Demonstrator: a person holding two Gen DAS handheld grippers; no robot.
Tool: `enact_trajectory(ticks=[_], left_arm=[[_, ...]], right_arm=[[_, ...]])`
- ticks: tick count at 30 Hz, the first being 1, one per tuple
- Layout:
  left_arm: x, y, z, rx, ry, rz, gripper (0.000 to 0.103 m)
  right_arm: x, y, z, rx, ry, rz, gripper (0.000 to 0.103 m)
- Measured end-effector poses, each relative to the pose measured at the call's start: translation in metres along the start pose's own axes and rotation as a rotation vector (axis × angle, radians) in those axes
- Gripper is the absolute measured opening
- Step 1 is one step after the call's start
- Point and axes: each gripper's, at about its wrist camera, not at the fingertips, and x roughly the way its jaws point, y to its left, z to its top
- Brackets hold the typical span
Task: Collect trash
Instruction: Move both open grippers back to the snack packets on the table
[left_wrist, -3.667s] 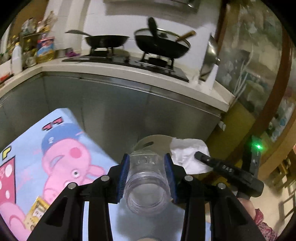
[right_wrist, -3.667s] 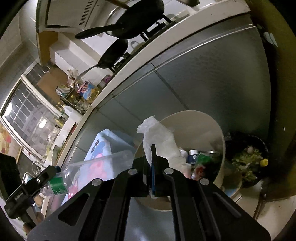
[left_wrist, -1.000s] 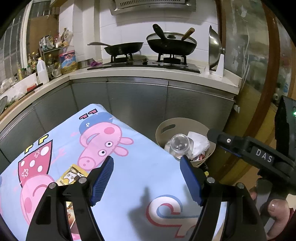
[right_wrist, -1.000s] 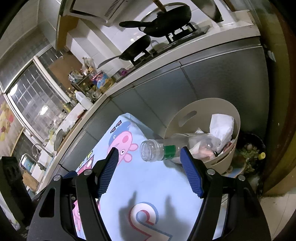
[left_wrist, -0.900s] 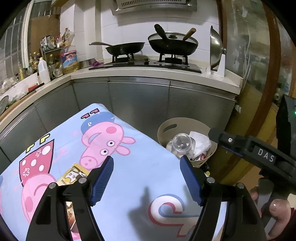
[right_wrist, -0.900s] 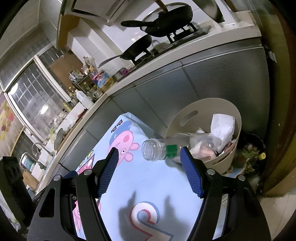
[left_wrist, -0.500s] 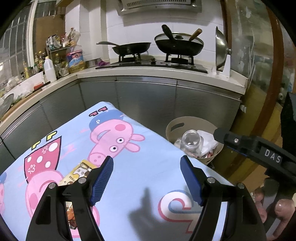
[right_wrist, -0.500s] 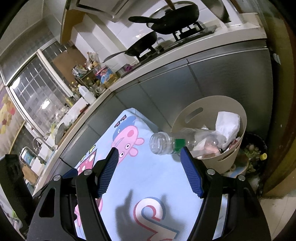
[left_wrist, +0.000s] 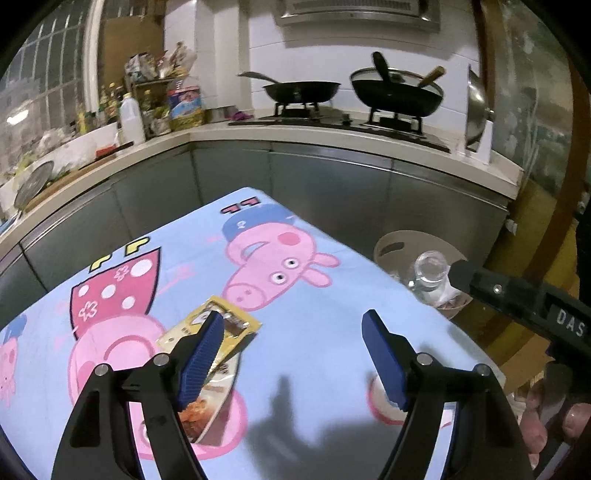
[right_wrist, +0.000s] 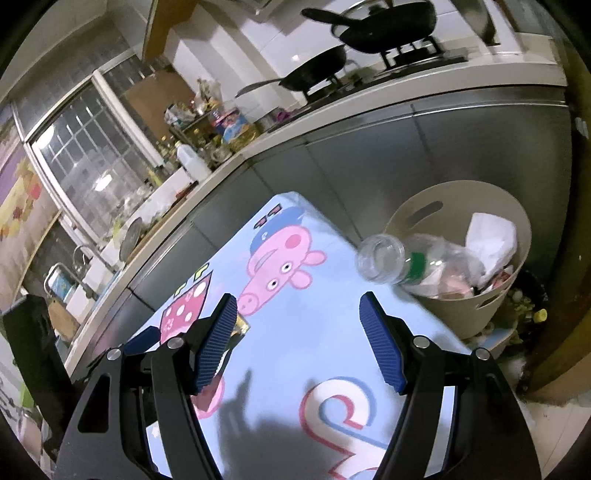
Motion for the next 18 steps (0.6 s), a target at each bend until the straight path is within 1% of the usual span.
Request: enact_trajectory(ticks=[4,9,11,18], left_arm=[[0.000,0.018,-0.005,-0.030,0.004,0.025,0.079],[-0.002,0.049,-0.015,-0.058,0.001,0.076,0.086],[-0.002,0.070,-0.021,-0.087,0.011,0.104,0.089],[-0.006,0.137,-0.045,-0.214,0.042,0.192,0.089]], right_arm=[[0.008,0.012,-0.006,-0.023,0.030,0.013,0.066],[0.020,0.027,-0.016,-0.051,0.068,0.030,0.063],[0.027,0.033,-0.022,-0.063,0.092,0.040,0.062],[0.050,0.048,-0.040,-0.092,0.168,0.074,0.059]])
